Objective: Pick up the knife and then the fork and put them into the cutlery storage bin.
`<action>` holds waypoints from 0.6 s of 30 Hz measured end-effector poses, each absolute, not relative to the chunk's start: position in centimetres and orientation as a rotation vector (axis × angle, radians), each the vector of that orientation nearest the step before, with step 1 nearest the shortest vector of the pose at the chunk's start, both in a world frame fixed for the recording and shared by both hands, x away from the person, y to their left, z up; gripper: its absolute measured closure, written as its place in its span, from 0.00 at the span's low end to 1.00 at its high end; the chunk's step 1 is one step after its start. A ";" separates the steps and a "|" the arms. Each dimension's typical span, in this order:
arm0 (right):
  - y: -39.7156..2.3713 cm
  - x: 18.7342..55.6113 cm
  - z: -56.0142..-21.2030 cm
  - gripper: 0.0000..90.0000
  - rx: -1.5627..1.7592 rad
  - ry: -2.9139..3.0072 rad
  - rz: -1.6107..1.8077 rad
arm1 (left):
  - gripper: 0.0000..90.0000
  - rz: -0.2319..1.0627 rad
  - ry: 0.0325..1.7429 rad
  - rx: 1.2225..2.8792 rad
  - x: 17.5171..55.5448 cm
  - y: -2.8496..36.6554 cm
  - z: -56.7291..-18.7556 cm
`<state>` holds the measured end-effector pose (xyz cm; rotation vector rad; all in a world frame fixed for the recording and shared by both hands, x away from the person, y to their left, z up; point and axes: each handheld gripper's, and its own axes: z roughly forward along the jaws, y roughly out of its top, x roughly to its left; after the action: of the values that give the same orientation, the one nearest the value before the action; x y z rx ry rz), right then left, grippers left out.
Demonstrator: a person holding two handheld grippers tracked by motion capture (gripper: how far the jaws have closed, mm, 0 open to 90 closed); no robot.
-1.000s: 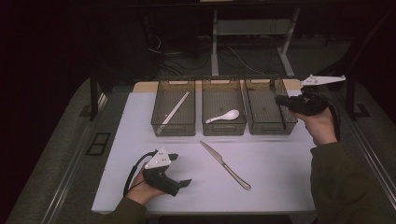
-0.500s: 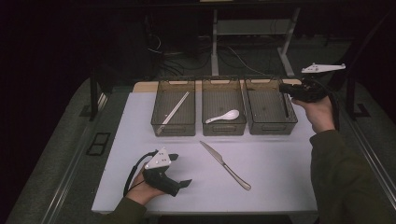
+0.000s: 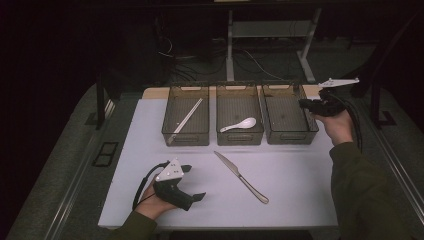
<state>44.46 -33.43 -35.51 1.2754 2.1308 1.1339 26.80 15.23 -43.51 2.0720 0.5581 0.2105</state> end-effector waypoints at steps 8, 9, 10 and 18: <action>-34.0 44.4 -37.6 0.95 1.320 2.165 1.079 | 0.00 0.210 0.559 2.073 26.8 15.2 -43.5; -34.1 44.4 -37.7 0.95 1.322 2.166 1.077 | 0.00 0.210 0.559 2.071 26.8 15.2 -43.6; -34.2 44.4 -37.8 0.95 1.315 2.169 1.075 | 0.00 0.210 0.559 2.071 26.8 15.2 -43.6; -33.9 44.5 -38.4 0.95 1.319 2.212 1.043 | 0.00 0.210 0.559 2.071 26.8 15.2 -43.6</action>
<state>44.46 -33.89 -38.43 1.3193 2.2116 1.0432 26.80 15.18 -43.55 2.0707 0.5590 0.2101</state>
